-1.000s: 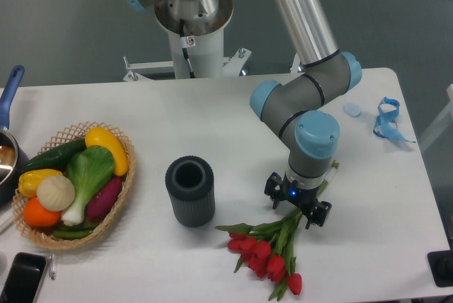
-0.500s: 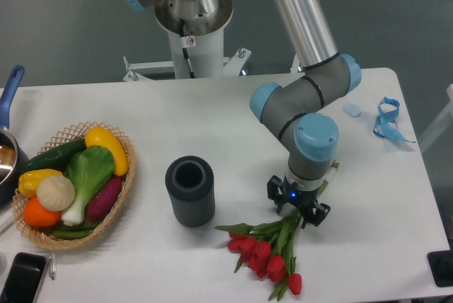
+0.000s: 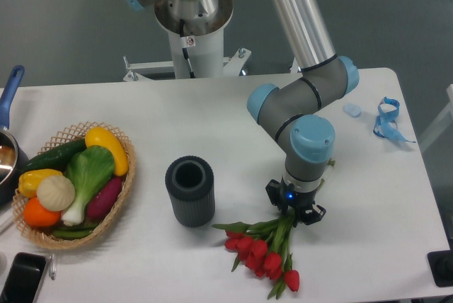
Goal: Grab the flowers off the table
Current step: 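Close the gripper around the green tulip stems, then lift the gripped red tulips up off the table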
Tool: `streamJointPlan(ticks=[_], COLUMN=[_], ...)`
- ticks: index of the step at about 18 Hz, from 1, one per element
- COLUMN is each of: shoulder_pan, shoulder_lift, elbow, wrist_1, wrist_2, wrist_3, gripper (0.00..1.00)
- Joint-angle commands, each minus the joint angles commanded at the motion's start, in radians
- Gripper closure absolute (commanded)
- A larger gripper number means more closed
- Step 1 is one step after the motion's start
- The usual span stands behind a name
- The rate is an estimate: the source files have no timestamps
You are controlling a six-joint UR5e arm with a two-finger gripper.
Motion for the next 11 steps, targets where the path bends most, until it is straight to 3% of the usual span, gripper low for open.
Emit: streamJointPlan(ticks=[7,11], shoulder_pan=[0.0,0.002], shoulder_lift=[0.009,0.011], elbow=[0.012,0.015], wrist_1=[0.0,0.0], wrist_2=[-0.006,-0.006], wrist_3=[-0.067,-0.081], gripper=[0.8,0.8])
